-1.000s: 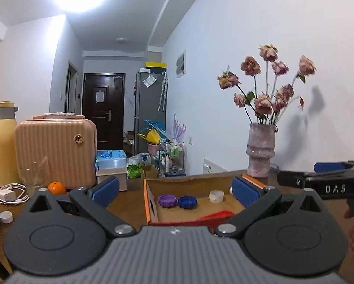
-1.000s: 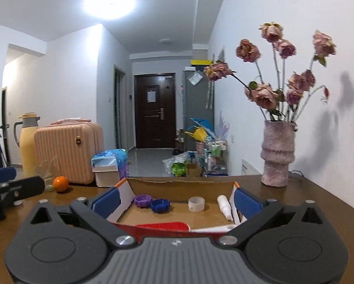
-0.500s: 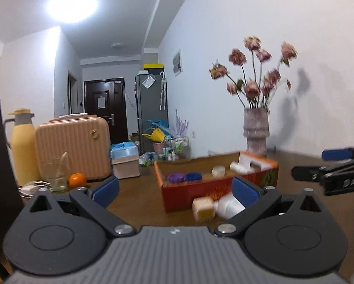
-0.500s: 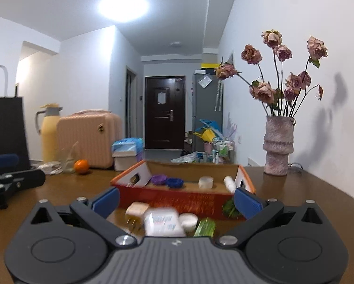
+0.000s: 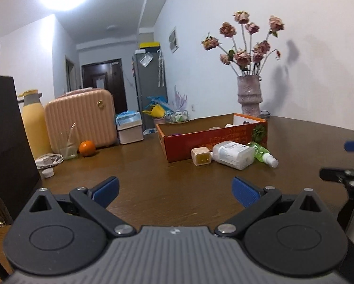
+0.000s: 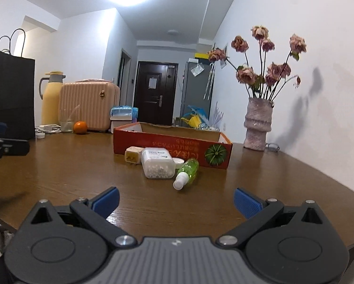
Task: Organize rigid objects
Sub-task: 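Grasp the white plug adapter with the left gripper while the right gripper grasps the green spray bottle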
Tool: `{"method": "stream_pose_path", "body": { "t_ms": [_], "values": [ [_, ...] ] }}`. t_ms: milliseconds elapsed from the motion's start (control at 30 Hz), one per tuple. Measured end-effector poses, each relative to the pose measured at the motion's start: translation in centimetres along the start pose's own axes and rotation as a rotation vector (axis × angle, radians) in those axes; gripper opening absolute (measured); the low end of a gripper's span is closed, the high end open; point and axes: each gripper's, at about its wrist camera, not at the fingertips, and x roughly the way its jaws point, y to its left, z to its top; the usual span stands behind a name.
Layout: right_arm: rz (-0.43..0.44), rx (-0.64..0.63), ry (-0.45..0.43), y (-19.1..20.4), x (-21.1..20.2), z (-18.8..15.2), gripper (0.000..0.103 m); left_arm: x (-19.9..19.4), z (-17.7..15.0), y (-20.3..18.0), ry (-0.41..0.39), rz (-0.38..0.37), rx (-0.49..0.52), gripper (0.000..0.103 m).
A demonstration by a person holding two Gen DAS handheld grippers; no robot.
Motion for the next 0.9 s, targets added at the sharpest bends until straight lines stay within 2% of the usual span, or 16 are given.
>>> {"method": "stream_pose_path", "body": {
  "t_ms": [133,333,400,467,633,700,833,900],
  "values": [
    [0.022,0.007,0.049,-0.3,0.9,1.0,0.093,2.3,0.8,0.4,0.060,-0.010,-0.065,0.103],
    [0.027,0.058,0.121,-1.3,4.2,2.4,0.091,7.0,1.6,0.5,0.153,-0.011,-0.126,0.103],
    [0.034,0.065,0.136,-1.9,5.7,2.8,0.076,8.6,1.8,0.4,0.188,-0.015,-0.132,0.103],
    [0.047,0.101,0.163,-2.7,7.5,3.3,0.067,10.7,2.3,0.3,0.225,-0.026,-0.137,0.103],
    [0.059,0.187,0.226,-4.7,12.6,4.8,0.067,16.1,4.3,-0.1,0.299,-0.057,-0.125,0.103],
    [0.087,0.194,0.229,-5.2,14.5,5.4,0.067,18.2,5.0,-0.5,0.312,-0.063,-0.104,0.103],
    [0.079,0.201,0.262,-6.0,18.7,6.0,0.066,22.9,6.5,-1.3,0.329,-0.073,-0.056,0.103],
    [0.066,0.212,0.286,-6.6,20.6,6.2,0.060,25.0,7.1,-1.3,0.339,-0.072,-0.056,0.103]
  ]
}}
